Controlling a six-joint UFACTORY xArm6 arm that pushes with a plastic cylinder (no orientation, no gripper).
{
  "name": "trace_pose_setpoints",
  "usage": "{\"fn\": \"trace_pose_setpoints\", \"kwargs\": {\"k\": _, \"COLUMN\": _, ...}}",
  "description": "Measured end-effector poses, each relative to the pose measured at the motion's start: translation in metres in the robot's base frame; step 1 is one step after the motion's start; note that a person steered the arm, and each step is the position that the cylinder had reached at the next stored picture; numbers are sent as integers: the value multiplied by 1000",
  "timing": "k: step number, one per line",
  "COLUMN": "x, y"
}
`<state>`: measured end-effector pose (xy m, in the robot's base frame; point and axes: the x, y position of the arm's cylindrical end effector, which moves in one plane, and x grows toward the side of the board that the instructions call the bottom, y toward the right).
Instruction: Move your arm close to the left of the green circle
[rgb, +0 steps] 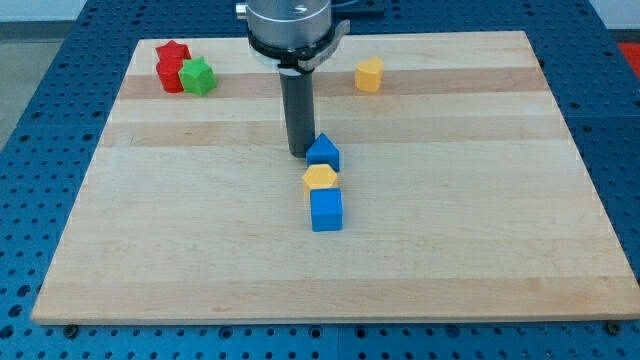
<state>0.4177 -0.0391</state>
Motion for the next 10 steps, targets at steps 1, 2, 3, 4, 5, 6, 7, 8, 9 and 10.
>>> {"fn": "trace_pose_setpoints", "kwargs": {"k": 1, "x": 0, "y": -1}}
{"fn": "trace_pose_setpoints", "kwargs": {"k": 2, "x": -12, "y": -5}}
{"fn": "trace_pose_setpoints", "kwargs": {"k": 3, "x": -40, "y": -5}}
{"fn": "trace_pose_setpoints", "kwargs": {"k": 4, "x": -66, "y": -6}}
{"fn": "trace_pose_setpoints", "kwargs": {"k": 5, "x": -71, "y": -16}}
{"fn": "trace_pose_setpoints", "kwargs": {"k": 6, "x": -71, "y": -28}}
{"fn": "trace_pose_setpoints", "kwargs": {"k": 7, "x": -71, "y": -42}}
{"fn": "trace_pose_setpoints", "kwargs": {"k": 8, "x": -91, "y": -46}}
{"fn": "trace_pose_setpoints", "kwargs": {"k": 9, "x": -125, "y": -46}}
{"fn": "trace_pose_setpoints", "kwargs": {"k": 10, "x": -152, "y": -47}}
